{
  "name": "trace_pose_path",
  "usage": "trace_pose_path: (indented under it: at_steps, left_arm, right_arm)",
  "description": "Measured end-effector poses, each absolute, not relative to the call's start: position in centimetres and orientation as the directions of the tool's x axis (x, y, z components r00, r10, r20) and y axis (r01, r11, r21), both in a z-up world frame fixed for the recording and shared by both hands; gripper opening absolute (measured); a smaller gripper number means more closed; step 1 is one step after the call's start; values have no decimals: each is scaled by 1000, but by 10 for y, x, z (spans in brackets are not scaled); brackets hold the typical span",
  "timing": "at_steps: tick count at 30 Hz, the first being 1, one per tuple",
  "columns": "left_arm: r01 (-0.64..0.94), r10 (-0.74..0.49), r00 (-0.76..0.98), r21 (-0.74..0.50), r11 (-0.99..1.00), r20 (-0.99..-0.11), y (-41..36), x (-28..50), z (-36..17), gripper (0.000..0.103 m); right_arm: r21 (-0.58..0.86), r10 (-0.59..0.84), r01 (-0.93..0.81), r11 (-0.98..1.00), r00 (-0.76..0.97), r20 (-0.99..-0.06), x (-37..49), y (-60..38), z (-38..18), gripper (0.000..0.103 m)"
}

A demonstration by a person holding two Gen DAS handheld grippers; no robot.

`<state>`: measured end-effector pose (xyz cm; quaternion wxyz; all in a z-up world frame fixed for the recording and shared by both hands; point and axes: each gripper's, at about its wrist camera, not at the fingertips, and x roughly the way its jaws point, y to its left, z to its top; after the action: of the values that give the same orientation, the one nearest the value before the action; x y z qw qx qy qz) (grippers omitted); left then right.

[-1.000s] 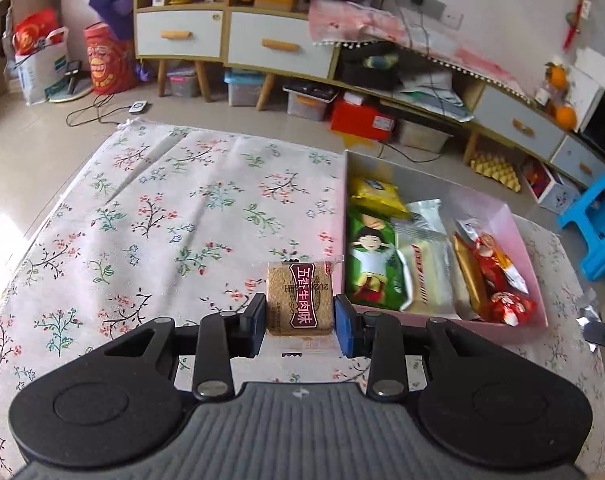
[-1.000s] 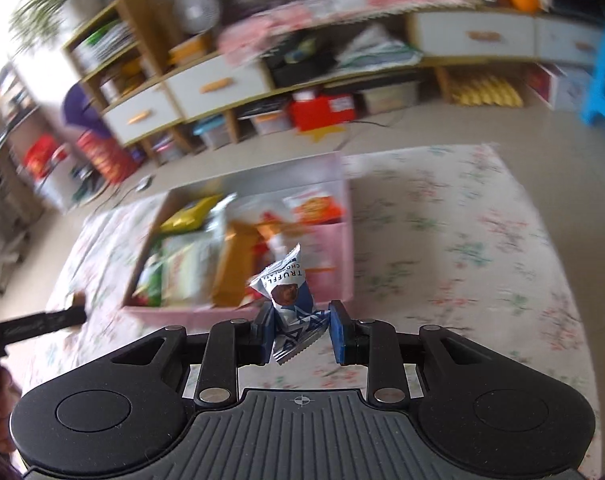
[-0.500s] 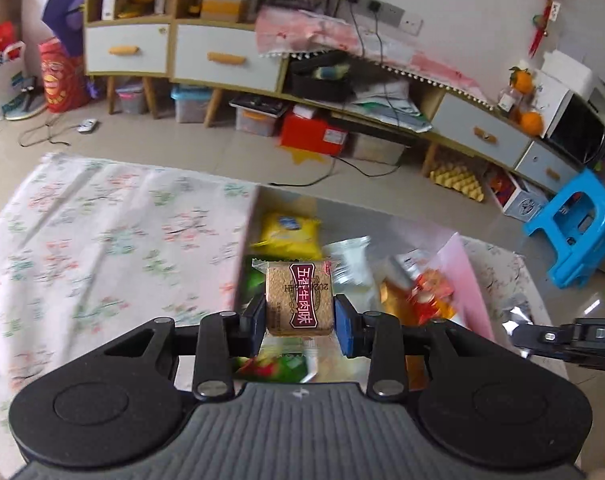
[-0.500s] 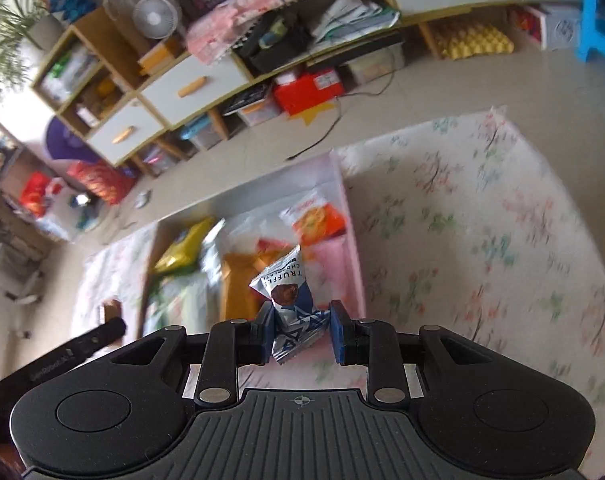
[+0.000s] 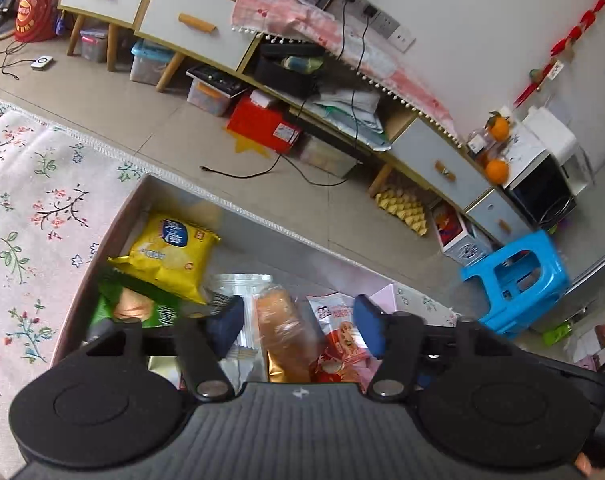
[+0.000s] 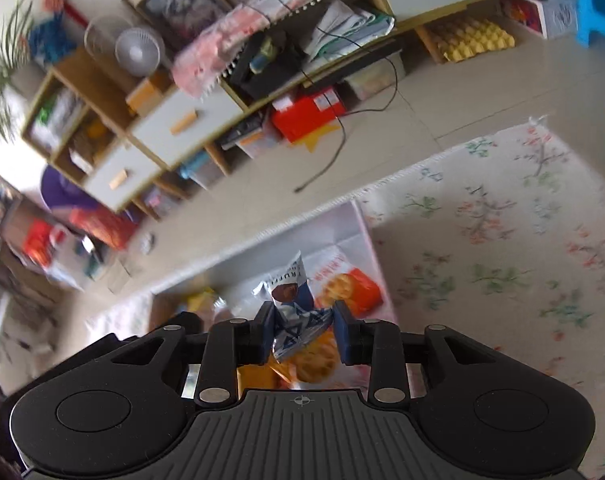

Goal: Organize snacks

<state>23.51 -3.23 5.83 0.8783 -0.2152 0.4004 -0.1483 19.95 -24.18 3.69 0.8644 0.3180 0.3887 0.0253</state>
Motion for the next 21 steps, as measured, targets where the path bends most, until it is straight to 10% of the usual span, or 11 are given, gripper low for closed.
trace_pose_path:
  at_steps: [21]
  left_arm:
    - [18, -51, 704, -54, 998, -709, -38, 179, 105, 67]
  right_arm:
    - [385, 144, 228, 894, 669, -730, 156, -208, 76, 52]
